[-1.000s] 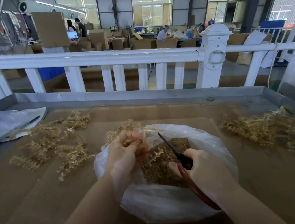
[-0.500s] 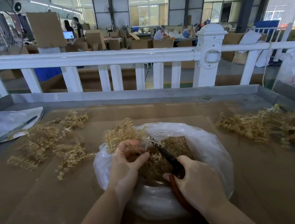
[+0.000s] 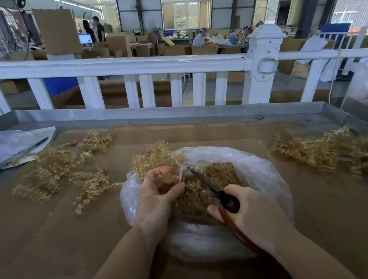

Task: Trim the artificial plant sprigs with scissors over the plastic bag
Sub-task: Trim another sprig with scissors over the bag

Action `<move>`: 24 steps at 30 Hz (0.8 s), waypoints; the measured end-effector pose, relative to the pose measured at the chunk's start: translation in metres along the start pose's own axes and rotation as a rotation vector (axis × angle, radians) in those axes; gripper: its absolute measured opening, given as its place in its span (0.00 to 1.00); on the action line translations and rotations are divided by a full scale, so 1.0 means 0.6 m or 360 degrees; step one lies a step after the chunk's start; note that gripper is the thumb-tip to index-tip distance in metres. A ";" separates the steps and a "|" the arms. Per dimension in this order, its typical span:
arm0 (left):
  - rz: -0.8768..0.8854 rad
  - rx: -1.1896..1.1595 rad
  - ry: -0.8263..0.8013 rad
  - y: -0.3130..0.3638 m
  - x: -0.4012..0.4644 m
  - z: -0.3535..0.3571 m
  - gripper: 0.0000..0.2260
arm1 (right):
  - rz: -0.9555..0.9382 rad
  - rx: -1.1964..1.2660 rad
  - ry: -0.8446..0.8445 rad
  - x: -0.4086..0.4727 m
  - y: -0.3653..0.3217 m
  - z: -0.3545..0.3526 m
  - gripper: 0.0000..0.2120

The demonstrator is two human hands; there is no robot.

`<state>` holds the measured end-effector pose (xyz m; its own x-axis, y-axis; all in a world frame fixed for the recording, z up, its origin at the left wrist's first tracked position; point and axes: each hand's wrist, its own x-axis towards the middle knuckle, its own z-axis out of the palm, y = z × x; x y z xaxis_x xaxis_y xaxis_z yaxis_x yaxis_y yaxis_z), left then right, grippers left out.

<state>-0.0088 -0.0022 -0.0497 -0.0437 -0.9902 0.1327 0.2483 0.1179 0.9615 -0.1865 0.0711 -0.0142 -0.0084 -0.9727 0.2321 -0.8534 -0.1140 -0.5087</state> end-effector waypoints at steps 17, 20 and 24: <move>-0.0141 -0.0489 0.0050 0.009 0.002 0.011 0.17 | 0.0002 0.0323 -0.0470 0.015 0.003 -0.028 0.14; -0.0146 -0.0534 0.0073 0.010 0.003 0.012 0.18 | -0.0014 0.0301 -0.0494 0.013 0.004 -0.029 0.15; -0.0152 -0.0536 0.0105 0.009 0.004 0.012 0.18 | -0.0029 0.0318 -0.0509 0.011 0.004 -0.029 0.15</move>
<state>-0.0145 -0.0032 -0.0424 -0.0223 -0.9996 0.0198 0.5516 0.0042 0.8341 -0.1980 0.0681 0.0005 0.1958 -0.9806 -0.0119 -0.7331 -0.1383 -0.6659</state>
